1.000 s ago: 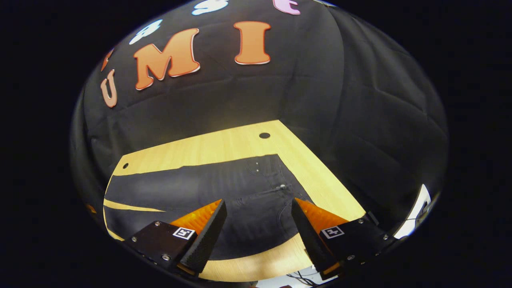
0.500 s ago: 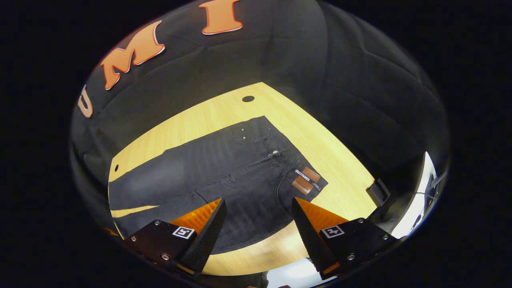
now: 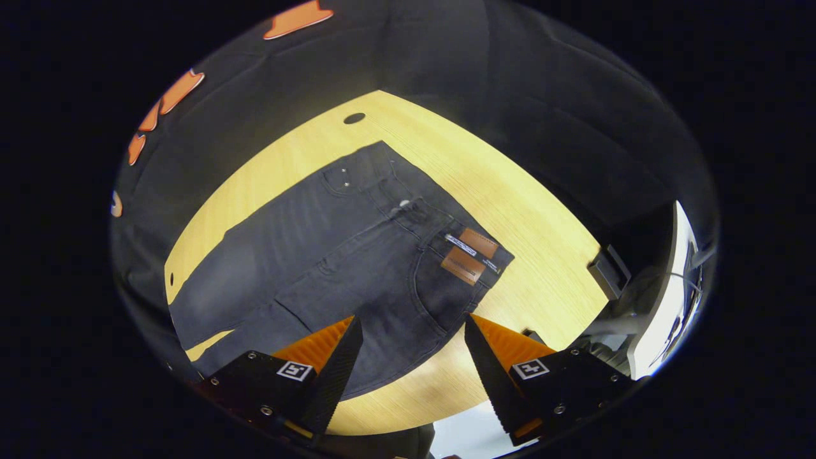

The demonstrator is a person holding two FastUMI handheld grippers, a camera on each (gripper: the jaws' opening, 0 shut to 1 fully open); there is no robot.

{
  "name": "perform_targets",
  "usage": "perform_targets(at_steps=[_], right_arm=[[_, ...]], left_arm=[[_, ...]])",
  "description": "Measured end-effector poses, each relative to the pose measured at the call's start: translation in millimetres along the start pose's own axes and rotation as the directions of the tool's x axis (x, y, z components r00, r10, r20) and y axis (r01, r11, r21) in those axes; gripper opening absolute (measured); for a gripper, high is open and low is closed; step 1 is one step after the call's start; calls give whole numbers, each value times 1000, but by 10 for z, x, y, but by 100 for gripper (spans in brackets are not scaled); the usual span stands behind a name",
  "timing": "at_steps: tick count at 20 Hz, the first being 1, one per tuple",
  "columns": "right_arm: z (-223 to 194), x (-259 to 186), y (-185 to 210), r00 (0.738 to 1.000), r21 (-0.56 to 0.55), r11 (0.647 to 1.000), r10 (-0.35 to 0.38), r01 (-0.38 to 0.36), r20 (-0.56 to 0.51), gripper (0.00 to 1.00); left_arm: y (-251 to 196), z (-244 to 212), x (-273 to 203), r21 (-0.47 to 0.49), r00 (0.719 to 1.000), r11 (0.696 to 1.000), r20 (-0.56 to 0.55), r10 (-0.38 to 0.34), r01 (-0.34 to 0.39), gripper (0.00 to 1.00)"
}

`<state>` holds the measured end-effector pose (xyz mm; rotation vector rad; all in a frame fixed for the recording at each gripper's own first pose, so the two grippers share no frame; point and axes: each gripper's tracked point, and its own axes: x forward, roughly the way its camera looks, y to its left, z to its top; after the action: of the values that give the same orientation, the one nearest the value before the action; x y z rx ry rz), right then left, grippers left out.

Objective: Grasp the waist and the cuffs of the jeans and fold them to make the two legs overlap; first hold the waist and fold one-third of the jeans toward the cuffs, then hold the cuffs and fold the remaining one-third in the same direction to finish folding.

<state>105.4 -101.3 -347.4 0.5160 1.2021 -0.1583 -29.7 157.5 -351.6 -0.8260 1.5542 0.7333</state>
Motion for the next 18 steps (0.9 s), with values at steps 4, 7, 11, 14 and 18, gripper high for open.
perform_targets(at_steps=[4, 7, 11, 14, 18], right_arm=[[-40, 181, -189, 998, 56, 997, -44, 46, -41, 98], [-31, 345, -303, 994, 101, 991, -81, 89, -73, 98], [24, 530, -366, 988, 173, 977, -103, 122, -110, 98], [-1, 641, -318, 984, 225, 967, -89, 122, -152, 98], [-171, 680, -279, 964, 207, 964, -117, 169, -240, 98]], left_arm=[[37, 50, 102, -49, 999, 998, -8, 43, -44, 100], [7, 28, 173, -74, 998, 996, -28, 52, -54, 100], [-73, 9, 284, -111, 997, 992, -54, 58, -64, 98], [-119, 65, 316, -113, 998, 992, -45, 52, -57, 95], [-154, 61, 293, -128, 998, 991, -54, 24, -31, 93]])
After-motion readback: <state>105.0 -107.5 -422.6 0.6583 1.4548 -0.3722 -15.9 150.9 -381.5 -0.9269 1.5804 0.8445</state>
